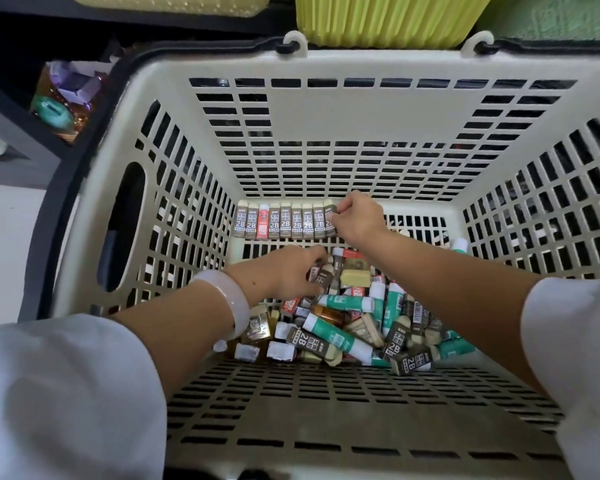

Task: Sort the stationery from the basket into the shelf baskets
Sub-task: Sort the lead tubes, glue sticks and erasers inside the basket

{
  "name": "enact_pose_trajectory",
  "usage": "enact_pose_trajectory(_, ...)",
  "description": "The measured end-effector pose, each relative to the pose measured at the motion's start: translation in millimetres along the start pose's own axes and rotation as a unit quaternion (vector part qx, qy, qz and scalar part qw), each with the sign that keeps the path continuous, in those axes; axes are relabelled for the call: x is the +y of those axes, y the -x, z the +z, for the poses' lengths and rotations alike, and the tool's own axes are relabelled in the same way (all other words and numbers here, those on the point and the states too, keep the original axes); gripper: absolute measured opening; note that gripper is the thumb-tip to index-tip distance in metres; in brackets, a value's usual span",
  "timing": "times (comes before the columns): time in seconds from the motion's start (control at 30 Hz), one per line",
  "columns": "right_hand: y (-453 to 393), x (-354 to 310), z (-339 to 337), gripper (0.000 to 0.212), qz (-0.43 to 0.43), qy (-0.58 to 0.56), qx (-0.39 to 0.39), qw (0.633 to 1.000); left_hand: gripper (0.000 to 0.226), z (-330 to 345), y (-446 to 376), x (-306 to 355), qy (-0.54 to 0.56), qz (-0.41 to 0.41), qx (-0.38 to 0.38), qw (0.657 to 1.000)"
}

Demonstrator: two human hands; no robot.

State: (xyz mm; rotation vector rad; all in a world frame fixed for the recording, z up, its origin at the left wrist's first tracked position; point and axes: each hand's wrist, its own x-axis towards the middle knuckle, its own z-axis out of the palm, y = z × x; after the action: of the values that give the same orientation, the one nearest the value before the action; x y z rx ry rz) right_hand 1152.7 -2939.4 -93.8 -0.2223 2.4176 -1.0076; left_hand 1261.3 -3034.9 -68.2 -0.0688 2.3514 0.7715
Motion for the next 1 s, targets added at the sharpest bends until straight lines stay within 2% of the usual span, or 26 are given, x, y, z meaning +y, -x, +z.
enact_pose_trajectory(0.1,0.7,2.4,-10.1,0.017,-0.006,0.023,-0.032,0.999,0.045,6.3,0.9,3.5,0.006,-0.007,0.000,1.000)
enact_pose_trajectory(0.2,10.6,3.5,-21.9,0.020,-0.095,0.123,-0.043,0.987,0.027,4.6,1.4,5.5,-0.004,-0.017,0.046,0.999)
enact_pose_trajectory(0.3,30.2,6.6,-24.2,0.019,-0.202,0.239,-0.156,0.937,0.013,-7.8,2.3,4.2,0.060,-0.053,0.108,0.991)
enact_pose_trajectory(0.37,37.2,9.1,-20.6,0.032,-0.246,0.335,-0.224,0.882,0.013,-15.8,3.0,2.6,0.093,-0.086,0.130,0.983)
enact_pose_trajectory(0.47,35.5,5.2,-18.7,0.042,-0.268,0.415,-0.253,0.832,0.017,-18.7,4.6,0.5,0.104,-0.127,0.131,0.978)
enact_pose_trajectory(0.6,36.1,4.9,-17.0,0.030,-0.306,0.441,-0.268,0.800,0.018,-16.6,2.3,-1.0,0.112,-0.128,0.131,0.977)
enact_pose_trajectory(0.67,37.4,8.0,-19.4,0.022,-0.315,0.431,-0.267,0.802,0.018,-18.4,1.5,-0.4,0.102,-0.131,0.139,0.976)
enact_pose_trajectory(0.73,39.3,8.7,-25.3,0.017,-0.302,0.387,-0.289,0.822,0.017,-19.6,1.8,-1.3,0.098,-0.137,0.155,0.973)
enact_pose_trajectory(0.83,38.3,6.5,-39.4,0.014,-0.185,0.180,-0.319,0.912,0.018,-20.6,1.6,-5.2,0.135,-0.151,0.194,0.960)
enact_pose_trajectory(0.9,30.9,5.7,-48.0,0.005,-0.113,0.042,-0.259,0.959,0.023,-21.0,1.7,-7.0,0.158,-0.161,0.208,0.952)
enact_pose_trajectory(1.0,11.6,7.5,-49.7,0.020,-0.060,-0.001,-0.110,0.992,0.021,-22.2,2.5,-7.1,0.171,-0.156,0.199,0.952)
